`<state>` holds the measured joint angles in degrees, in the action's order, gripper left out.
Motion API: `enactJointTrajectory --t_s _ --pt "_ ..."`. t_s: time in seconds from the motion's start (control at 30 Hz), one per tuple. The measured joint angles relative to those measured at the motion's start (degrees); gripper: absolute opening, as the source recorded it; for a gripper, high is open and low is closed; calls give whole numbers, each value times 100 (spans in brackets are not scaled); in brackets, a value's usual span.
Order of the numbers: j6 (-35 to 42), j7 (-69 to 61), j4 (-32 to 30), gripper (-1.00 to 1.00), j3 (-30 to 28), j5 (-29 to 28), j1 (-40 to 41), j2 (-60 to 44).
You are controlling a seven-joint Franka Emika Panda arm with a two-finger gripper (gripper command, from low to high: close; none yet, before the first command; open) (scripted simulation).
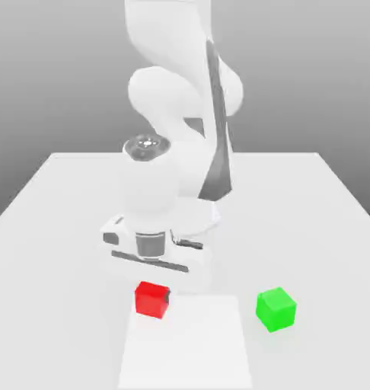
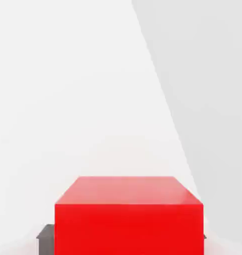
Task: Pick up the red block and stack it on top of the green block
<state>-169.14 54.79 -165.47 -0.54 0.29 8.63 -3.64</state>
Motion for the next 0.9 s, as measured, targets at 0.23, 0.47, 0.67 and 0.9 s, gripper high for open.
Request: enactJointTrajectory --t_s 0.23,0.47,0.67,0.9 --pt "934 -642 38 -100 235 13 -486 899" --pt "1424 -2329 435 -100 925 192 -1612 996" --pt "1228 -3019 666 -100 1284 32 -2149 563" --pt "520 -2709 702 100 1093 -434 -2264 -200"
